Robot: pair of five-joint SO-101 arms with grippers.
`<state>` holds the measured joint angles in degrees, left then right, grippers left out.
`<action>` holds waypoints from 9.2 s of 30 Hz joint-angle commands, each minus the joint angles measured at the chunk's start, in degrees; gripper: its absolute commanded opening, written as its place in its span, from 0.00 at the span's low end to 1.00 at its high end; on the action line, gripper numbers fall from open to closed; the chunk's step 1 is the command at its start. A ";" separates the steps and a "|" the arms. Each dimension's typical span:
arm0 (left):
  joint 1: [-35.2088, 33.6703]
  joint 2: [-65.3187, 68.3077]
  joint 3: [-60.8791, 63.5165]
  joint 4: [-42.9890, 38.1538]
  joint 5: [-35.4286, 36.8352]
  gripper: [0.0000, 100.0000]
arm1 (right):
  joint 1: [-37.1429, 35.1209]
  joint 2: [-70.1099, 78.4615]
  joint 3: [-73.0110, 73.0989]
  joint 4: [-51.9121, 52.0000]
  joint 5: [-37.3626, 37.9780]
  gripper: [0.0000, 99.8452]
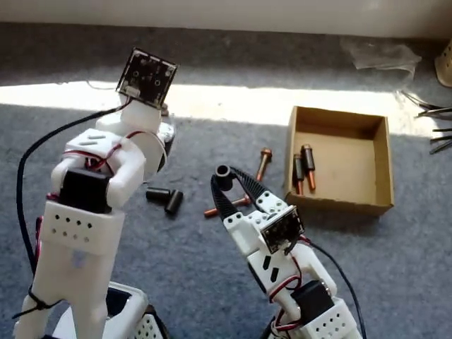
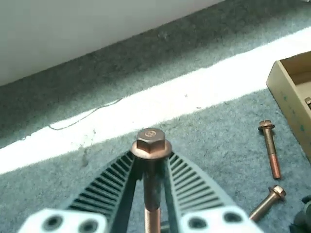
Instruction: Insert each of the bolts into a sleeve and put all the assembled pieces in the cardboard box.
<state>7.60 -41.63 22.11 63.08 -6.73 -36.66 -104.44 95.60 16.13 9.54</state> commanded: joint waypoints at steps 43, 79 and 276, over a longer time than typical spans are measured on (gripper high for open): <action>19.47 -49.19 46.02 -42.37 22.33 0.01 | -0.48 -0.57 7.78 4.26 -10.11 0.00; 21.58 -49.19 49.19 -42.46 22.59 0.01 | -0.57 -0.66 7.96 4.26 4.22 0.00; -12.09 -62.46 61.32 -22.77 17.67 0.01 | 31.43 0.84 -19.74 28.79 1.67 0.00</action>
<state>-3.74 -103.43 86.20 39.96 11.47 -7.74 -104.35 83.47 43.30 10.51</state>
